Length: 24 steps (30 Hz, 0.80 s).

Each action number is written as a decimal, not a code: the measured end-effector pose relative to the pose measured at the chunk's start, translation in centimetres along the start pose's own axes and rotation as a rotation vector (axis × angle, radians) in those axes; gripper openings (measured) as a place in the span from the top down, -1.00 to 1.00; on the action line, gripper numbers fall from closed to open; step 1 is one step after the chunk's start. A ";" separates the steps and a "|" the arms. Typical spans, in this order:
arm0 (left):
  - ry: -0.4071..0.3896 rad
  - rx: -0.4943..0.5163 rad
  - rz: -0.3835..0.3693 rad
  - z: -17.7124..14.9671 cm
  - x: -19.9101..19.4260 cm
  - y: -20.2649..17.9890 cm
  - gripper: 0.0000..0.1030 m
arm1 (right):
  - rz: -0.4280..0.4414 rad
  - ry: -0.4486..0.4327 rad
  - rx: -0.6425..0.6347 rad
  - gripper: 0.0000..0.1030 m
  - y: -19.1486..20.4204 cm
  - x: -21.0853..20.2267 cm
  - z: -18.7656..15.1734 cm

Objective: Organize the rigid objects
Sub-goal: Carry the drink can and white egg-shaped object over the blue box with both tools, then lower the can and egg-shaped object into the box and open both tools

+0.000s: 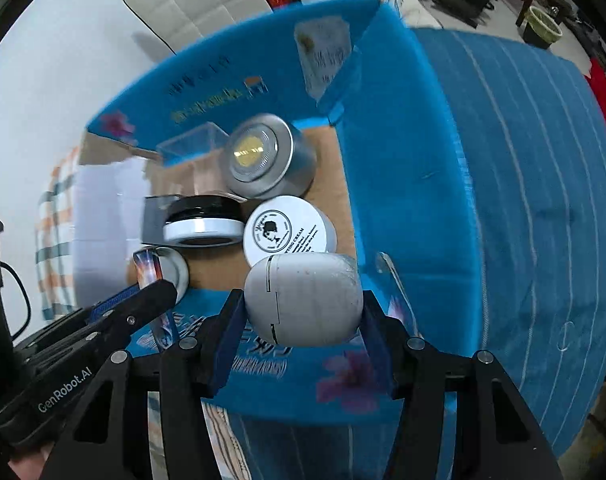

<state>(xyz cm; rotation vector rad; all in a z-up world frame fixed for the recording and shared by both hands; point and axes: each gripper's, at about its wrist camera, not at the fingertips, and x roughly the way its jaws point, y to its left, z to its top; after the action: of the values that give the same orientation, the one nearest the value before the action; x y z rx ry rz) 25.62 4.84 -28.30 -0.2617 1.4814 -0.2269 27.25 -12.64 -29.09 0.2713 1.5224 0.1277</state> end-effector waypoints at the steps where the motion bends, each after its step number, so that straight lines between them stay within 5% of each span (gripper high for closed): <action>1: 0.013 0.003 0.010 0.2 0.5 0.1 0.57 | -0.011 0.007 0.000 -0.14 0.1 0.6 0.1; 9: 0.106 0.015 0.051 0.5 3.4 1.0 0.56 | -0.099 0.067 -0.022 -0.15 0.6 4.0 0.3; 18: 0.116 0.038 0.133 -0.4 3.0 1.1 0.51 | -0.133 0.097 -0.028 -0.16 0.7 5.4 -0.1; 22: 0.066 0.059 0.183 -0.8 1.4 0.9 -0.01 | -0.161 0.108 -0.038 -0.16 1.4 5.7 -0.2; 24: 0.034 0.062 0.197 -1.0 0.3 1.1 -0.43 | -0.175 0.094 -0.054 -0.30 1.6 5.3 -0.4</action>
<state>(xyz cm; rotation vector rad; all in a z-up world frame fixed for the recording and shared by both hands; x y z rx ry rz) 24.60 5.74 -29.03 -0.0613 1.5203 -0.1189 27.28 -9.72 -33.78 0.0891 1.6259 0.0423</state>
